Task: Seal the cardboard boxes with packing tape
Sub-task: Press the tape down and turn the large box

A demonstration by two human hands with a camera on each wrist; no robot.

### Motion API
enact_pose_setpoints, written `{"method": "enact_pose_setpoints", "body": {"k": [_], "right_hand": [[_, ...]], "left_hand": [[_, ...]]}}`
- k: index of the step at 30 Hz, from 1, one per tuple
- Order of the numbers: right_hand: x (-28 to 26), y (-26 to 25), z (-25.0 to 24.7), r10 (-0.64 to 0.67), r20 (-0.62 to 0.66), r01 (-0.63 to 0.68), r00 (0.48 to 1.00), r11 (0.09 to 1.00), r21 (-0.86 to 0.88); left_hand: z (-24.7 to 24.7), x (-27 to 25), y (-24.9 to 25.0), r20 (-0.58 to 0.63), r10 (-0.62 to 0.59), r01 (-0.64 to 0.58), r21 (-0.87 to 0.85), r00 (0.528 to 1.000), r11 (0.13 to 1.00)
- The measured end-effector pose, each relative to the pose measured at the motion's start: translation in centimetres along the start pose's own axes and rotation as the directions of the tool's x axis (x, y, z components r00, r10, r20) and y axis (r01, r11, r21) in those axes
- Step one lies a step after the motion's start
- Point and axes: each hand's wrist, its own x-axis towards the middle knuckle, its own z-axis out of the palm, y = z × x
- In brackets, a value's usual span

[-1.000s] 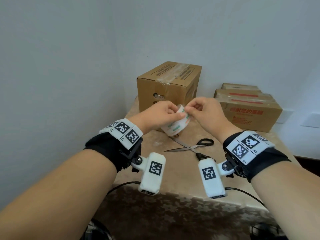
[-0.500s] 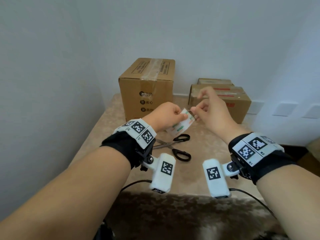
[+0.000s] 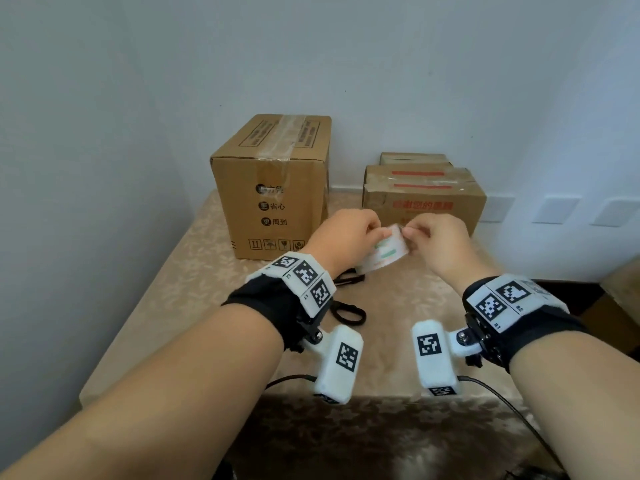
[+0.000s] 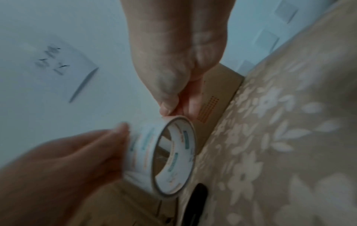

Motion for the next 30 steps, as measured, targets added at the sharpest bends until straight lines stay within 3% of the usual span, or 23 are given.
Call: {"method": "enact_pose_setpoints", "body": {"k": [2, 4, 7, 10, 12, 15, 17, 19, 21, 23, 25, 27, 30], "right_hand": [[-0.5, 1.9, 0.5, 0.08, 0.023, -0.08, 0.997, 0.996, 0.035], [-0.5, 3.8, 1.5, 0.16, 0.093, -0.167, 0.983, 0.983, 0.076], [0.3, 4.9, 2.5, 0.225, 0.147, -0.229, 0.963, 0.973, 0.012], [1.0, 4.1, 2.5, 0.225, 0.105, -0.206, 0.969, 0.964, -0.166], [1.5, 3.6, 2.5, 0.268, 0.033, -0.257, 0.963, 0.947, -0.193], [2.0, 2.1, 2.4, 0.295, -0.102, -0.306, 0.95, 0.945, -0.118], [2.1, -0.3, 2.3, 0.162, -0.211, -0.179, 0.964, 0.981, -0.068], [2.1, -4.0, 2.6, -0.103, -0.27, 0.078, 0.957, 0.992, -0.1], [2.4, -7.6, 3.7, -0.354, -0.239, 0.319, 0.904, 0.932, -0.173], [3.4, -11.1, 5.0, -0.5, -0.126, 0.463, 0.857, 0.854, -0.238], [5.3, -13.6, 6.2, -0.554, 0.041, 0.537, 0.832, 0.783, -0.313], [7.3, -14.7, 6.9, -0.523, 0.153, 0.538, 0.838, 0.749, -0.387], [9.0, -14.4, 7.6, -0.487, 0.17, 0.508, 0.857, 0.739, -0.442]], "left_hand": [[-1.3, -0.3, -0.4, -0.148, 0.084, -0.07, 0.099, 0.985, 0.993], [-2.7, -0.8, -2.0, -0.331, 0.187, -0.107, 0.246, 0.925, 0.963], [-5.1, -1.5, -5.7, -0.537, 0.143, 0.034, 0.306, 0.831, 0.951], [-7.0, -1.5, -9.6, -0.522, 0.027, 0.181, 0.343, 0.852, 0.922], [-7.7, -1.4, -11.4, -0.459, 0.021, 0.166, 0.362, 0.888, 0.917], [-8.0, -1.3, -12.6, -0.446, 0.068, 0.125, 0.391, 0.893, 0.912], [-8.1, -1.0, -12.8, -0.45, 0.107, 0.117, 0.442, 0.887, 0.89], [-8.1, -0.6, -13.0, -0.436, 0.128, 0.109, 0.478, 0.891, 0.871], [-7.7, -0.3, -13.4, -0.424, 0.136, 0.102, 0.493, 0.895, 0.864], [-7.2, -0.2, -13.8, -0.425, 0.15, 0.1, 0.51, 0.893, 0.854], [-7.0, -0.3, -14.1, -0.42, 0.178, 0.082, 0.531, 0.89, 0.844], [-6.9, -0.3, -14.5, -0.397, 0.23, 0.047, 0.577, 0.888, 0.815], [-7.2, -0.2, -15.3, -0.353, 0.26, 0.021, 0.627, 0.899, 0.779]]}}
